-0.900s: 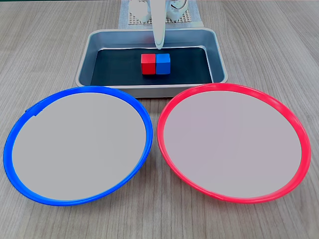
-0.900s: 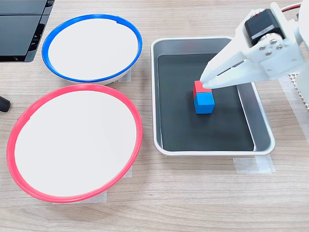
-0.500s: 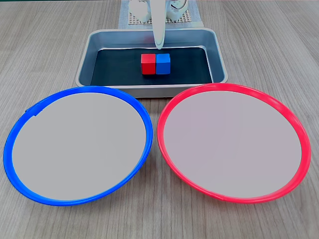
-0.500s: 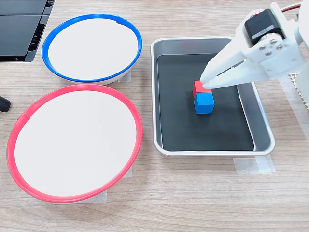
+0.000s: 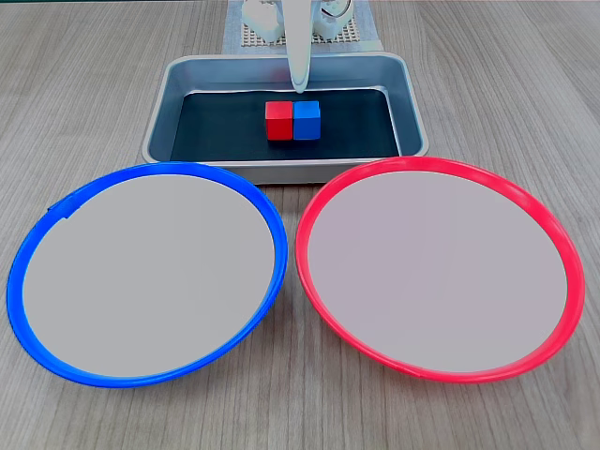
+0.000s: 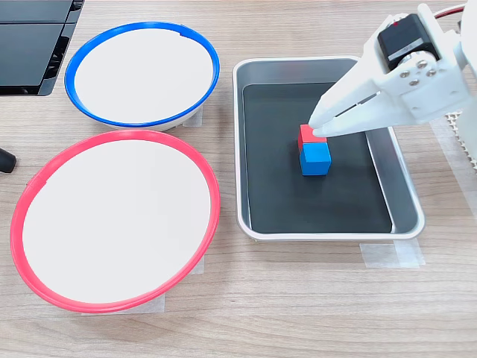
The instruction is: Move two blocks tray to matching dishes
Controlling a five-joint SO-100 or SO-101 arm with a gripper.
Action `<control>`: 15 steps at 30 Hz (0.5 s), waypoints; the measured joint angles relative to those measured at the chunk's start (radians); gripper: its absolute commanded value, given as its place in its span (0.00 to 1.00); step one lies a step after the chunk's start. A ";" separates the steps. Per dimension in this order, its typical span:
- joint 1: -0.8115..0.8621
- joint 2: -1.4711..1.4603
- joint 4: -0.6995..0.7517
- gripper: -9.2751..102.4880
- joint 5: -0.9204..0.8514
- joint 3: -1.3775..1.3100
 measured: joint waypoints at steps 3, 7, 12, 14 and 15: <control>0.000 0.000 0.000 0.08 0.000 0.000; 0.000 0.000 0.000 0.08 0.000 0.000; -0.003 0.000 0.000 0.08 -0.002 0.000; -0.020 0.000 0.031 0.08 -0.003 0.000; -0.029 -0.002 0.060 0.09 0.008 -0.002</control>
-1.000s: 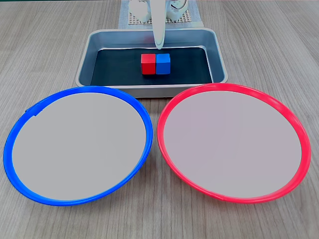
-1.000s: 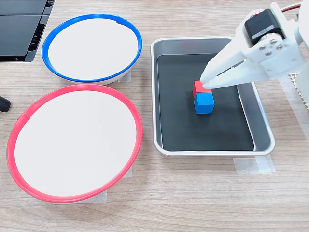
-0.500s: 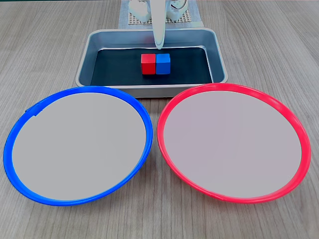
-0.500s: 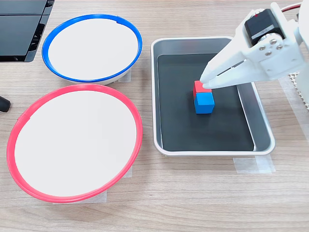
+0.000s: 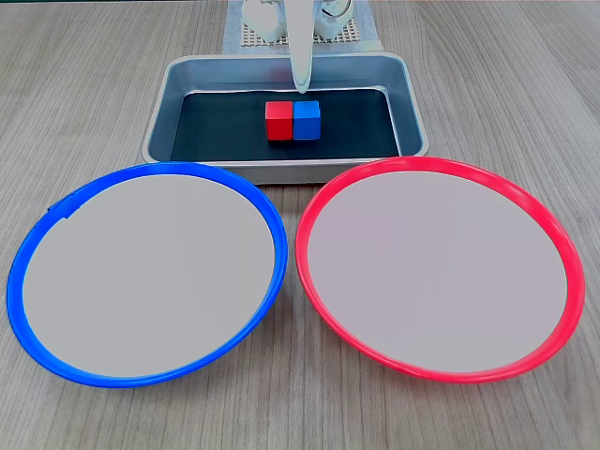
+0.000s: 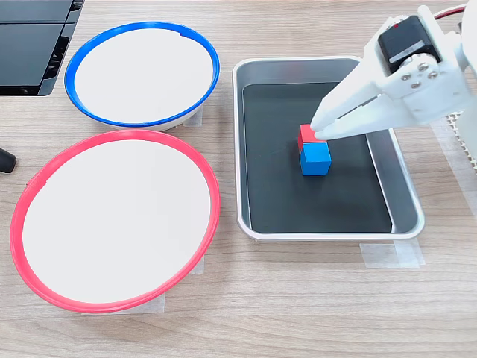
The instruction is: Move two blocks tray to matching dishes
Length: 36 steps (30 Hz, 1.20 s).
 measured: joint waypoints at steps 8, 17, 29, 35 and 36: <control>-0.018 -0.175 0.241 0.12 0.035 -0.167; 0.018 -0.776 0.193 0.20 -0.002 -0.518; 0.012 -1.468 0.072 0.17 -0.161 -0.821; -0.015 -1.580 0.063 0.10 -0.164 -0.894; -0.015 -1.582 0.064 0.10 -0.163 -0.897</control>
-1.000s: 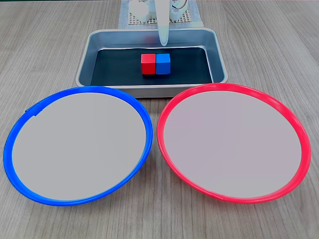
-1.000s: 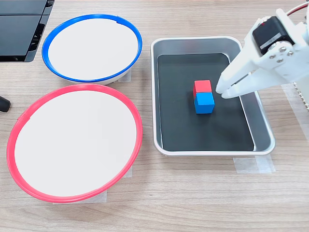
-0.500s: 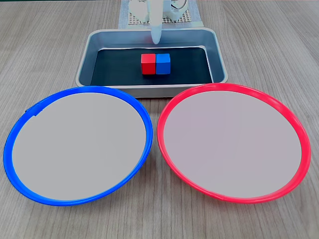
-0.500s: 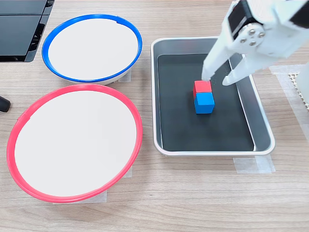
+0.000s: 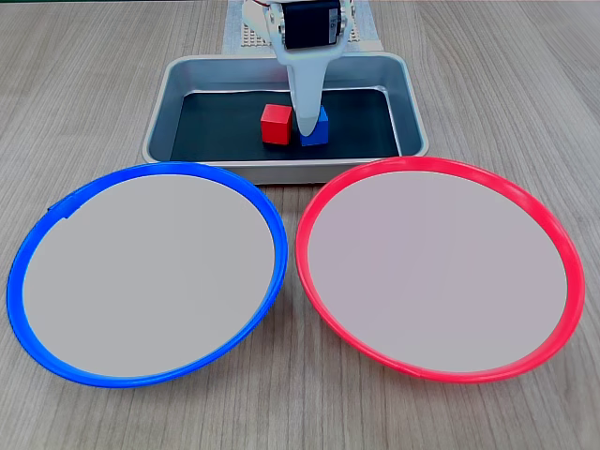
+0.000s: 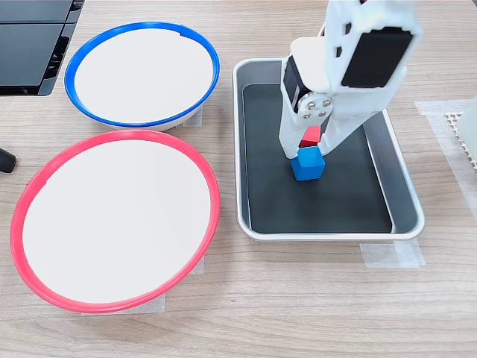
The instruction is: Move two blocks tray to matching dishes
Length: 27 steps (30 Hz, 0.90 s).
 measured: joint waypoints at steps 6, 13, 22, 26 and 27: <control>-0.009 -0.008 0.155 0.10 0.000 -0.166; 0.133 -0.120 0.377 0.09 -0.055 -0.652; 0.282 -0.555 0.167 0.13 -0.195 -0.969; 0.270 -0.629 0.072 0.27 -0.229 -0.980; 0.264 -0.634 0.066 0.28 -0.239 -0.980</control>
